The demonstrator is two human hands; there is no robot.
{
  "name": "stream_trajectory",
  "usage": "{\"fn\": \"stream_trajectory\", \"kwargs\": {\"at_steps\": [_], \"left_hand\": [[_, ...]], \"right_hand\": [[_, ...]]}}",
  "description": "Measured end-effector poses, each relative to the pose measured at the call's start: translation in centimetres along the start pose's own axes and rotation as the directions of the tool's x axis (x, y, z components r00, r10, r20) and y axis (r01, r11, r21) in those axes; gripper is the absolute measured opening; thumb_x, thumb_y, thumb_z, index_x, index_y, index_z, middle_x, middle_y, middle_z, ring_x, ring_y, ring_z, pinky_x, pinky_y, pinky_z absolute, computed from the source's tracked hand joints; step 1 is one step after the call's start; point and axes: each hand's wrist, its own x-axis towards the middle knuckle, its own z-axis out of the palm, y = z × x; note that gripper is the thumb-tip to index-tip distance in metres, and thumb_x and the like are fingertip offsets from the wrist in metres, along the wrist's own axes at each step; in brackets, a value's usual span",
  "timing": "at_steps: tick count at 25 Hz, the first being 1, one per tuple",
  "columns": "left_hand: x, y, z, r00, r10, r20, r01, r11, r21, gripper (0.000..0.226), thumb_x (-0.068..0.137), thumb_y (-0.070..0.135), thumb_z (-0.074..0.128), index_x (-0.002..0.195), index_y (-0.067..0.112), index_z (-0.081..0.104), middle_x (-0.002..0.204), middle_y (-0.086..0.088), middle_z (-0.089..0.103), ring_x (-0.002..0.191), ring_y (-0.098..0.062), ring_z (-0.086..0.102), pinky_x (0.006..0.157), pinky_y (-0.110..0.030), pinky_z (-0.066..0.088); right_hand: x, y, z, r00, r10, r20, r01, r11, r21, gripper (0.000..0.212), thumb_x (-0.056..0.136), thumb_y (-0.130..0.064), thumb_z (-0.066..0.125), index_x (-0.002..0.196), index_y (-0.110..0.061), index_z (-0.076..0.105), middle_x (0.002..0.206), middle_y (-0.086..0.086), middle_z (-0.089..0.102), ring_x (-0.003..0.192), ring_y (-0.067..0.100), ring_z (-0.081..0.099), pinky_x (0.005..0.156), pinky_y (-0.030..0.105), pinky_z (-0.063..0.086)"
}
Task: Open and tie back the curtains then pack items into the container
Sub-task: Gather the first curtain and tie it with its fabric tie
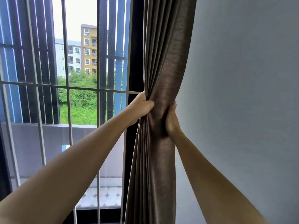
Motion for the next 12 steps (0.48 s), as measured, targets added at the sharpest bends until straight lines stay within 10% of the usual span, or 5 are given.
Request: {"fn": "stream_trajectory", "kwargs": {"at_steps": [12], "left_hand": [[1.6, -0.7, -0.7, 0.992, -0.085, 0.094, 0.091, 0.995, -0.051, 0.031, 0.079, -0.014, 0.035, 0.075, 0.013, 0.048, 0.072, -0.002, 0.053, 0.070, -0.014, 0.054, 0.055, -0.022, 0.044]], "right_hand": [[1.1, -2.5, -0.9, 0.972, 0.029, 0.233, -0.089, 0.964, 0.251, 0.076, 0.095, -0.056, 0.000, 0.127, -0.014, 0.054, 0.122, 0.010, 0.061, 0.112, 0.018, 0.059, 0.106, 0.037, 0.041]]}}
